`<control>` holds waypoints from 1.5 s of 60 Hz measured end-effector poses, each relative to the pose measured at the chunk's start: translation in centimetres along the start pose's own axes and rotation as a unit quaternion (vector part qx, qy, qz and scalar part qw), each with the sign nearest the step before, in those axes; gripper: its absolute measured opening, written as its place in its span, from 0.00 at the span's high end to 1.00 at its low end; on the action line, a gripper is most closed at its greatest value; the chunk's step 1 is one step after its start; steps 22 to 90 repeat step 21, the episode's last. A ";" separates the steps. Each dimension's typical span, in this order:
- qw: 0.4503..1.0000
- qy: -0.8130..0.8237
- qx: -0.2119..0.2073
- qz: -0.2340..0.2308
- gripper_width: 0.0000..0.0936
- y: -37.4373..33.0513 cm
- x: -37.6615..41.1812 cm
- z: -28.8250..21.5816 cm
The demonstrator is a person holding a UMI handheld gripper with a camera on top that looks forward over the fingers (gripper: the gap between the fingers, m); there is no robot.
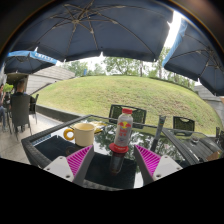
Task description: Pour water
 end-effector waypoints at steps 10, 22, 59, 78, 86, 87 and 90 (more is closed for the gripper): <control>1.000 -0.008 -0.001 0.024 0.10 -1.1 -1.4 1.3; 0.999 0.041 -0.014 0.023 0.10 -1.5 -2.0 1.3; 0.999 0.041 -0.014 0.023 0.10 -1.5 -2.0 1.3; 0.999 0.041 -0.014 0.023 0.10 -1.5 -2.0 1.3; 0.999 0.041 -0.014 0.023 0.10 -1.5 -2.0 1.3; 0.999 0.041 -0.014 0.023 0.10 -1.5 -2.0 1.3; 0.999 0.041 -0.014 0.023 0.10 -1.5 -2.0 1.3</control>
Point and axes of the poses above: the point between the fingertips, and its own axes, seen from behind it with the camera up: x to the left, z down, y forward, the way the camera looks, the point moved 2 cm from there along -y, backward, against the way the camera looks, and after that the axes turned 7 degrees about -y, right-handed, at the moved point
